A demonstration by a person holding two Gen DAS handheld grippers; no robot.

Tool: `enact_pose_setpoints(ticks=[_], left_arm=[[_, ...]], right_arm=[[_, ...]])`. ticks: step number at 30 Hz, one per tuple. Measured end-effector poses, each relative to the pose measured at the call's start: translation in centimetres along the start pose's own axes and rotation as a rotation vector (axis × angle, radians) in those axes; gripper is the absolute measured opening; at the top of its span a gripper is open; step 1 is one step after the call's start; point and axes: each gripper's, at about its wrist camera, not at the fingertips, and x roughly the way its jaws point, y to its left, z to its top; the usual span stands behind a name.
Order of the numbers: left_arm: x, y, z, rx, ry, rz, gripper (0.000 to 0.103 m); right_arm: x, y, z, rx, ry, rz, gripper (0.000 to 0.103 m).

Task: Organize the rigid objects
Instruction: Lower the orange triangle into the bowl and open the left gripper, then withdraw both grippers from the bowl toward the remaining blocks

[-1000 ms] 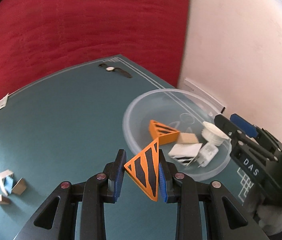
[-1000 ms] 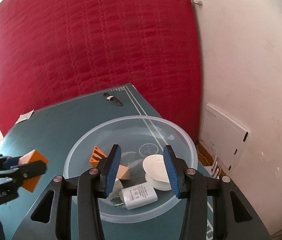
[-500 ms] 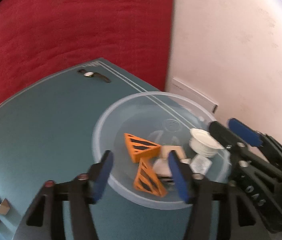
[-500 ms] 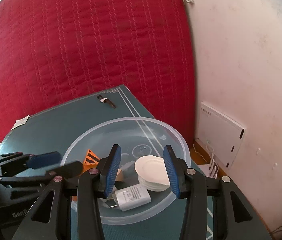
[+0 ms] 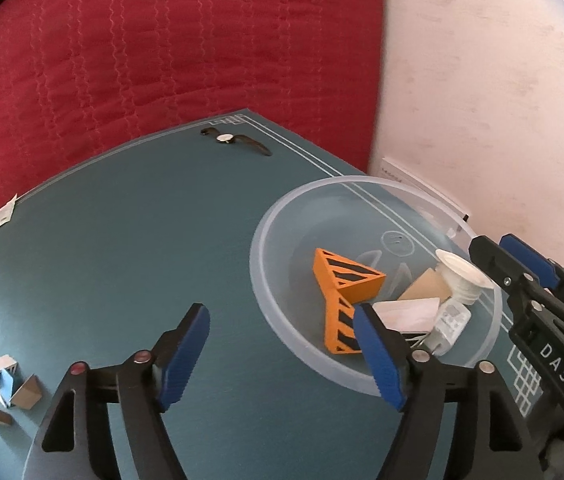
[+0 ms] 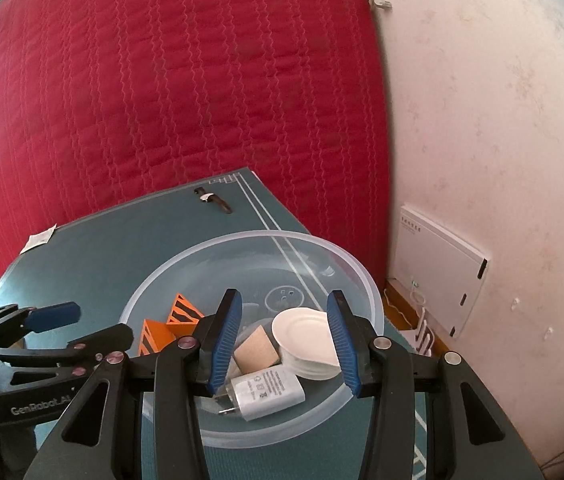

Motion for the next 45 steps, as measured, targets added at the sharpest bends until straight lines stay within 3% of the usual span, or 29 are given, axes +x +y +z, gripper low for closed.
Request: enact_pose_setpoints(ticks=[6, 24, 35, 45], left_arm=[[-0.4, 0.9, -0.3, -0.02, -0.011, 0.051, 0.093], [-1.8, 5.9, -2.9, -0.119, 0.004, 0.189, 0.098], [-3.7, 8.8, -4.8, -0.165, -0.002, 0.265, 0.102], [-5.2, 12.6, -6.4, -0.249, -0.008, 0.325, 0.102]], right_arm=[[-0.1, 0.1, -0.2, -0.017, -0.006, -0.007, 0.047], [-1.2, 2.9, -1.4, -0.145, -0.061, 0.001, 0.047], [-1.8, 5.3, -2.1, -0.203, -0.055, 0.055, 0.053], [-2.2, 7.9, -3.5, -0.242, 0.014, 0.159, 0.053]])
